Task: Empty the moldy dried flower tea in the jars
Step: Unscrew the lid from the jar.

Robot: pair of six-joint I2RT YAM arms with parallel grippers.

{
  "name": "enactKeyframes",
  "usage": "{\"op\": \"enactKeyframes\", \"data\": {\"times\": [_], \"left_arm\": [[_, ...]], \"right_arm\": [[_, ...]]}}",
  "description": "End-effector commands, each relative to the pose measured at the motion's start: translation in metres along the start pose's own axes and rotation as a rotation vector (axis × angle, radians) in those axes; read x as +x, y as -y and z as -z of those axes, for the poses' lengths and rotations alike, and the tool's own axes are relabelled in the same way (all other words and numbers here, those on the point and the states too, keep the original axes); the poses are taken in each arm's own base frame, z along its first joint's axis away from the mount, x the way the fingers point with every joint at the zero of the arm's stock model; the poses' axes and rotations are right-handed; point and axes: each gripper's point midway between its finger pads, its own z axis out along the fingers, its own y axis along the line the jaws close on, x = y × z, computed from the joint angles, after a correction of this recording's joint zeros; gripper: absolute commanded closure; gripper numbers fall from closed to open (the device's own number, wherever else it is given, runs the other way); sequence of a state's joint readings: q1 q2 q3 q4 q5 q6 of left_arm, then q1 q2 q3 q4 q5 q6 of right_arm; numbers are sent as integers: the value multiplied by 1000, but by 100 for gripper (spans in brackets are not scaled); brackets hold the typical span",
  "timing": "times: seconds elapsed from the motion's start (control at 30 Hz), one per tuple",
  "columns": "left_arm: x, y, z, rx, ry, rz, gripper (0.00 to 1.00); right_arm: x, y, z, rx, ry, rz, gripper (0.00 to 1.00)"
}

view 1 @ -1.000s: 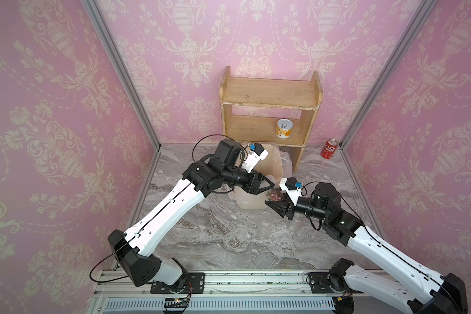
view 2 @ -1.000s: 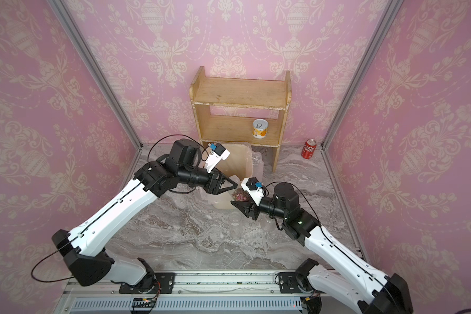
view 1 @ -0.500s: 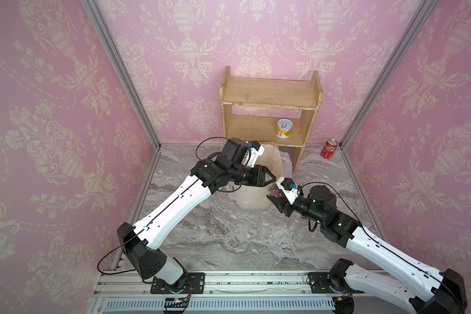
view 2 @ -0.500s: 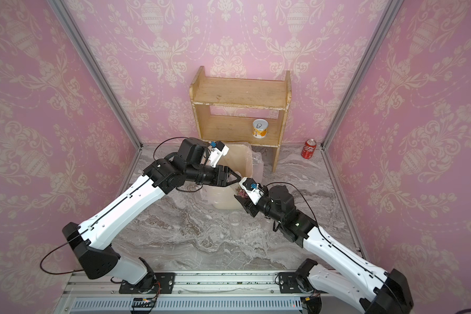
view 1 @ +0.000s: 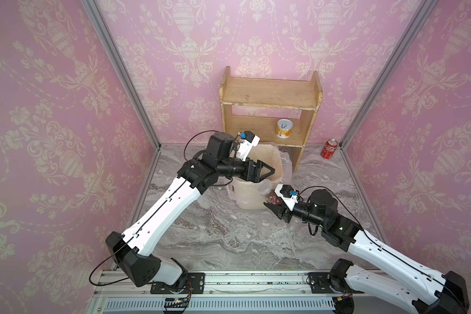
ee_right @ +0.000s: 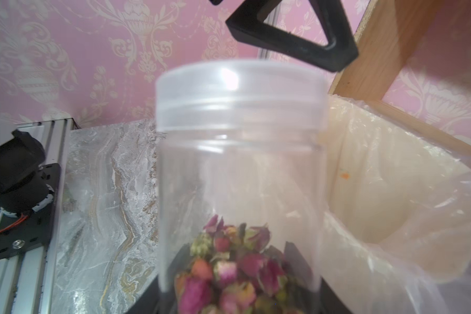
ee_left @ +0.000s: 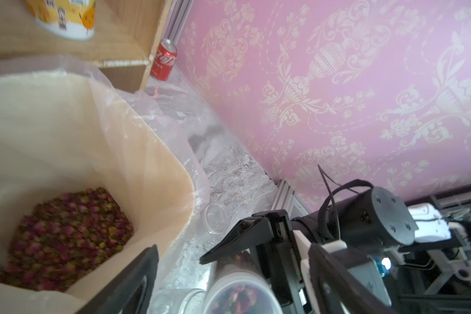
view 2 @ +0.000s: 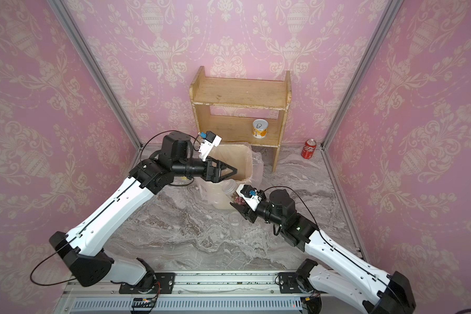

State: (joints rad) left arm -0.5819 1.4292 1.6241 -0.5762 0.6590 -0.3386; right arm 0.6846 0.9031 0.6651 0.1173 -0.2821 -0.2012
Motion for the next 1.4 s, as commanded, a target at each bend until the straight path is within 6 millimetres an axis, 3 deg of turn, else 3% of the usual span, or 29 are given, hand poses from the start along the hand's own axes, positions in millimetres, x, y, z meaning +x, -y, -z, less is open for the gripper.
{"op": "enactKeyframes", "data": {"times": [0.0,0.17,0.4,0.73,0.87,1.07,1.2,1.3,1.37], "left_arm": [[21,32,27,139,-49,-321,4],[54,41,36,230,-135,-446,1],[65,52,35,346,-141,-466,3],[81,52,27,344,-159,-481,9],[82,51,24,334,-166,-489,20],[76,45,17,266,-166,-446,46],[49,19,0,81,-147,-172,60],[30,-4,-13,-91,-130,118,83],[22,-7,-21,-143,-84,248,86]], "right_arm": [[-17,-16,10,-136,78,-70,90],[-30,-37,19,-326,117,-141,90],[-39,-56,23,-486,101,-187,91],[-39,-58,19,-516,88,-195,91],[-38,-58,17,-519,82,-199,91],[-35,-54,15,-482,65,-190,90],[-25,-34,8,-330,44,-127,90],[-17,-19,1,-188,16,-41,90],[-15,-13,-3,-121,8,17,90]]}}
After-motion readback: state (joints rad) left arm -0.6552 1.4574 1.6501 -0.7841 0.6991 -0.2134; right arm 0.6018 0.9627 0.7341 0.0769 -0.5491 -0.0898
